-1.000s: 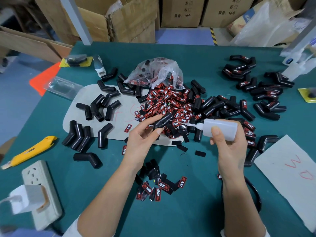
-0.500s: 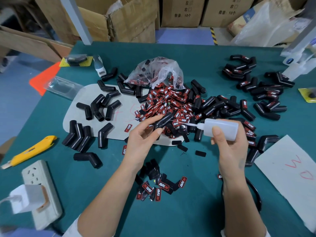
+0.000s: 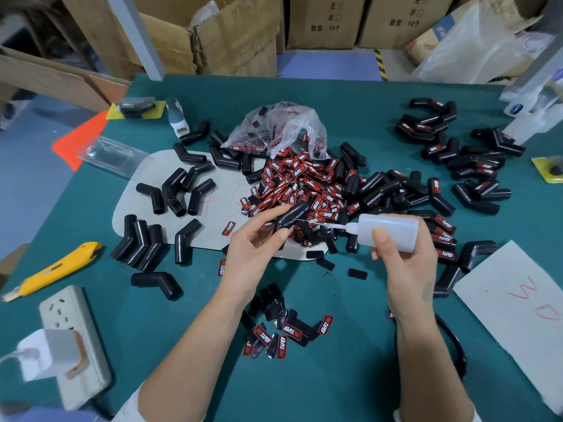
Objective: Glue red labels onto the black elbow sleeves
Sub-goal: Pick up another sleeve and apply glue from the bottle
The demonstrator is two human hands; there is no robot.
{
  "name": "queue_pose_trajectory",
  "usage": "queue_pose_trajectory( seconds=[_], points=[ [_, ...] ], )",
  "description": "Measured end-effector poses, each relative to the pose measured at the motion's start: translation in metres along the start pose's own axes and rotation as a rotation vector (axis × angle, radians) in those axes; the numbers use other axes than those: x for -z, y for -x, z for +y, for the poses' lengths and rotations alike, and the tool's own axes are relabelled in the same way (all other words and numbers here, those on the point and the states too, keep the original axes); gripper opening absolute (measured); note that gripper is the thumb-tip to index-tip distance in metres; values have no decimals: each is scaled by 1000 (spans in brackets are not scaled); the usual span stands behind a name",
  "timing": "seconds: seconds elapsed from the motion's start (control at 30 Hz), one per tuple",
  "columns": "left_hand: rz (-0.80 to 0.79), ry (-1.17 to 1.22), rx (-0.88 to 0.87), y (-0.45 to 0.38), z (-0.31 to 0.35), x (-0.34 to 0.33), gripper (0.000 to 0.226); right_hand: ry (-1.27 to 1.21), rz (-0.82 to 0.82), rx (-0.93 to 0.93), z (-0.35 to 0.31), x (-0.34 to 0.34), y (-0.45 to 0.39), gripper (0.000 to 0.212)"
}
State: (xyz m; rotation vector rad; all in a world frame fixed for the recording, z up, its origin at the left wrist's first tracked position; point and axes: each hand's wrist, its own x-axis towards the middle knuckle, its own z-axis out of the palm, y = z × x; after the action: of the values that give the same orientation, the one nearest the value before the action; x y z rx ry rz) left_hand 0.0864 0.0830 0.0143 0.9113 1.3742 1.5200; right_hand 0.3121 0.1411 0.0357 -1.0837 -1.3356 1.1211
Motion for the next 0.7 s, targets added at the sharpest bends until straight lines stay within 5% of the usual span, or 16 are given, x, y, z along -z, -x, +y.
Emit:
queue_pose_trajectory(
  seconds=[0.7],
  points=[
    [-1,16,8,0,0,0,38,-5,-20,-5,1,-1,1,22]
  ],
)
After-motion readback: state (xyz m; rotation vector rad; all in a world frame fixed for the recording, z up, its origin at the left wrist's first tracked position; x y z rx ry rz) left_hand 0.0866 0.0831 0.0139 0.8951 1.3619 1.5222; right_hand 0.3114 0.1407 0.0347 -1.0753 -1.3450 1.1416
